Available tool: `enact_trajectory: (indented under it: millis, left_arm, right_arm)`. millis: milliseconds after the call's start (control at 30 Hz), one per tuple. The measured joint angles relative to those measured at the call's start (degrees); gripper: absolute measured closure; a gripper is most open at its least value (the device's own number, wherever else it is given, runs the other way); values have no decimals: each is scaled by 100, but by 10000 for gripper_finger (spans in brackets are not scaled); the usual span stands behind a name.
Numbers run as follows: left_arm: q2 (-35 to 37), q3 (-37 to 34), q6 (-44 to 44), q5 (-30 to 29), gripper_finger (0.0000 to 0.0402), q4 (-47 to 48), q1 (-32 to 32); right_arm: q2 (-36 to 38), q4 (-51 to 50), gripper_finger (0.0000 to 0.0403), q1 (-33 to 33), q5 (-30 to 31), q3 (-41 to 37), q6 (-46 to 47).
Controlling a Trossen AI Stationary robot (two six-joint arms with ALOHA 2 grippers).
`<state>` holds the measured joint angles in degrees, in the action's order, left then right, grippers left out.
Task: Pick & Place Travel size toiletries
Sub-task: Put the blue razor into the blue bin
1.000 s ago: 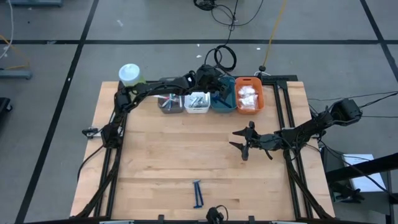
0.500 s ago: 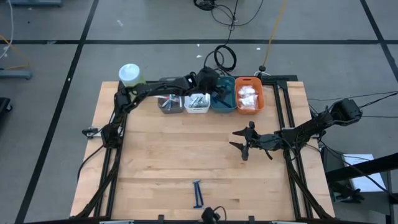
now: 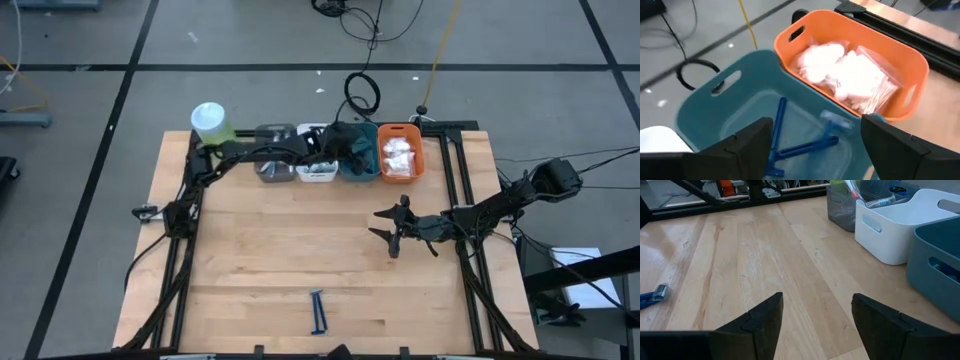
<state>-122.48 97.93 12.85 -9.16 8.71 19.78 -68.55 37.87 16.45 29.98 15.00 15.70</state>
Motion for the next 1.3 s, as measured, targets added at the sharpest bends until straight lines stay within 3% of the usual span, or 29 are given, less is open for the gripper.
enact_trajectory:
  millis: [167, 267, 533, 800, 900, 1167, 1300]
  left_arm:
    - [-45, 2, -420, -710, 114, -78, -251]
    - [-70, -2, -332, -741, 119, -128, -321]
    - [331, 0, -422, 276, 121, 481, -646]
    - [1028, 4, -772, 513, 121, 2639, -1854]
    - [1054, 4, -197, 483, 121, 3261, -2463]
    - [901, -110, 2513, -66, 121, 4019, -3787]
    - [860, -319, 2612, -61, 121, 3928, -4360]
  right_arm:
    - [0, 2, 179, 0, -1, 0, 6]
    - [0, 1, 179, 0, -1, 0, 9]
    - [0, 1, 179, 0, -2, 0, 9]
    - [0, -19, 179, 0, -2, -2, 11]
    - [0, 4, 179, 0, -2, -2, 11]
    - [0, 58, 179, 2, -4, -2, 13]
    - [0, 98, 179, 2, -4, -2, 13]
